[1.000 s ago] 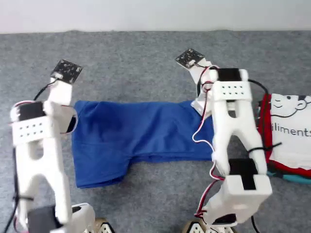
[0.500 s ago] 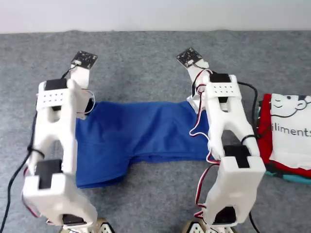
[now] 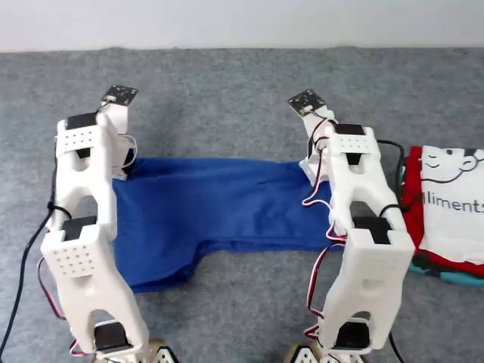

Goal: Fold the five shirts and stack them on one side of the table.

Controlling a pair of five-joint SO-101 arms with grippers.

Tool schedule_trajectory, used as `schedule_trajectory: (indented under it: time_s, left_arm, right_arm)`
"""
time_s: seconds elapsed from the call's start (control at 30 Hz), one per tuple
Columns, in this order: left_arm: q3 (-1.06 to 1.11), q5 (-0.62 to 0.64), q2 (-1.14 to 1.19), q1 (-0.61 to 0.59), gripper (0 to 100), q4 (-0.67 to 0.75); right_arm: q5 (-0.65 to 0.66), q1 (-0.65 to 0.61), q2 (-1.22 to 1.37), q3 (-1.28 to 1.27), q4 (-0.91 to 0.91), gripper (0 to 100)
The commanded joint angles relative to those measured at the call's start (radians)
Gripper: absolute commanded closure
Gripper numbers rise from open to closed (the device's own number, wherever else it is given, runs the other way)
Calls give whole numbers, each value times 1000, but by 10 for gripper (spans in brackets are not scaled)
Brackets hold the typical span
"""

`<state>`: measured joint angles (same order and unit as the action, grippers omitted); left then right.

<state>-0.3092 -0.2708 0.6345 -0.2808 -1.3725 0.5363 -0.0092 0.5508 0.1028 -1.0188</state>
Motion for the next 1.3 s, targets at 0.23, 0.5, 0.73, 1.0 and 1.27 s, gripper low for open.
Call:
schedule_trajectory:
  time_s: [0.23,0.5,0.73,1.0,1.27]
  left_arm:
    - [-137,6,-115,3,986,-133]
    - [-137,8,-100,40,986,-21]
    - [-231,8,92,40,986,0]
    - [-527,8,302,-29,986,-146]
    - [-854,0,408,-83,986,-376]
  right_arm:
    - [-3,8,-133,6,-21,989]
    - [2,-48,-113,6,-13,989]
    - [3,-41,-59,6,-18,989]
    - [3,-5,-51,5,-13,989]
    - [3,31,-65,6,-21,989]
